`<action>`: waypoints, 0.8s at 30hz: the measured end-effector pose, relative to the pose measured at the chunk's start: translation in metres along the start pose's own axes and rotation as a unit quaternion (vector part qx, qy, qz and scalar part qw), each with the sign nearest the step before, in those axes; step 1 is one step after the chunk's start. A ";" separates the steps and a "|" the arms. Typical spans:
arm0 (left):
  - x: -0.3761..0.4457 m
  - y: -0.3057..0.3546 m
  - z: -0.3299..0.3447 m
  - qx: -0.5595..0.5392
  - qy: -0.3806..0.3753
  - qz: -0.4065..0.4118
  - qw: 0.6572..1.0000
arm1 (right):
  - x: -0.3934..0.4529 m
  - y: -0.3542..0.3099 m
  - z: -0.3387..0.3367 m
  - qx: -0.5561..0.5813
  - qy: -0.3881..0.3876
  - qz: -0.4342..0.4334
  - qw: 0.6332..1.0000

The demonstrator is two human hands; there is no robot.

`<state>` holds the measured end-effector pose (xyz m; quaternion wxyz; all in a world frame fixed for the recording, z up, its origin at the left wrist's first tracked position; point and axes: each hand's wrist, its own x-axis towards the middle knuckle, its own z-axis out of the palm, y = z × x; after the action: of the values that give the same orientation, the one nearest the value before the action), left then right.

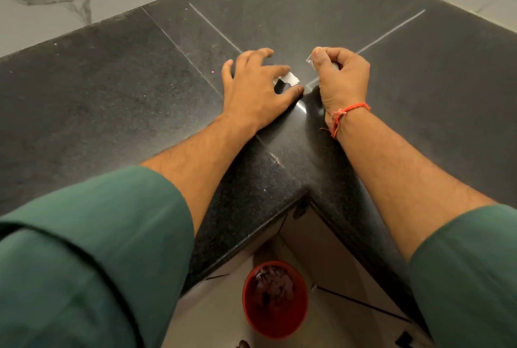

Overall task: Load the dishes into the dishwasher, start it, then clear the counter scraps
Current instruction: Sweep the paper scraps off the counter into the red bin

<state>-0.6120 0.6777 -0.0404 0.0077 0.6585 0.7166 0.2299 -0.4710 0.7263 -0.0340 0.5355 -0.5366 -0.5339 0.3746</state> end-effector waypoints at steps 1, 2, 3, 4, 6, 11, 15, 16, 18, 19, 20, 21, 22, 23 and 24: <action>0.000 0.000 -0.001 0.000 0.014 0.005 1.000 | -0.003 0.000 -0.001 0.000 -0.002 0.000 1.000; 0.001 0.002 -0.002 -0.003 0.028 0.008 1.000 | -0.007 0.001 -0.002 -0.003 -0.001 -0.001 1.000; 0.002 0.003 -0.003 -0.008 0.041 0.005 0.999 | -0.010 0.001 -0.003 -0.005 0.000 -0.003 1.000; 0.002 0.003 -0.004 -0.013 0.051 0.000 0.999 | -0.014 0.001 -0.003 -0.006 0.001 -0.004 1.000; 0.002 0.004 -0.005 -0.021 0.062 -0.006 0.998 | -0.020 0.001 -0.004 -0.008 0.003 -0.006 1.000; -0.003 0.006 -0.008 -0.021 0.073 0.009 0.997 | -0.035 -0.001 -0.009 -0.006 0.013 -0.007 1.000; -0.013 0.000 -0.015 -0.202 0.163 -0.103 0.960 | -0.042 -0.002 -0.010 -0.001 0.019 0.001 1.000; -0.016 -0.005 -0.017 -0.260 0.197 -0.156 0.932 | -0.042 -0.003 -0.011 -0.002 0.021 0.001 1.000; -0.021 -0.013 -0.019 -0.349 0.237 -0.237 0.875 | -0.042 -0.003 -0.011 0.002 0.023 0.007 1.000; -0.023 -0.015 -0.020 -0.363 0.238 -0.252 0.865 | -0.041 -0.003 -0.011 0.003 0.022 0.011 1.000; -0.024 -0.016 -0.021 -0.358 0.230 -0.253 0.868 | -0.040 -0.004 -0.011 -0.004 0.021 0.013 1.000; -0.025 -0.017 -0.021 -0.349 0.218 -0.252 0.876 | -0.039 -0.003 -0.011 -0.011 0.019 0.016 1.000; -0.025 -0.017 -0.022 -0.341 0.210 -0.256 0.880 | -0.038 -0.003 -0.011 -0.011 0.015 0.021 1.000; -0.025 -0.016 -0.022 -0.339 0.204 -0.264 0.880 | -0.037 -0.003 -0.012 0.000 0.008 0.028 1.000; -0.024 -0.015 -0.023 -0.336 0.198 -0.269 0.881 | -0.037 -0.003 -0.012 0.013 -0.001 0.034 0.999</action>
<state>-0.6299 0.6470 -0.0322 0.1483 0.3391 0.7325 0.5714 -0.4653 0.6880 -0.0355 0.5288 -0.5471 -0.5107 0.4004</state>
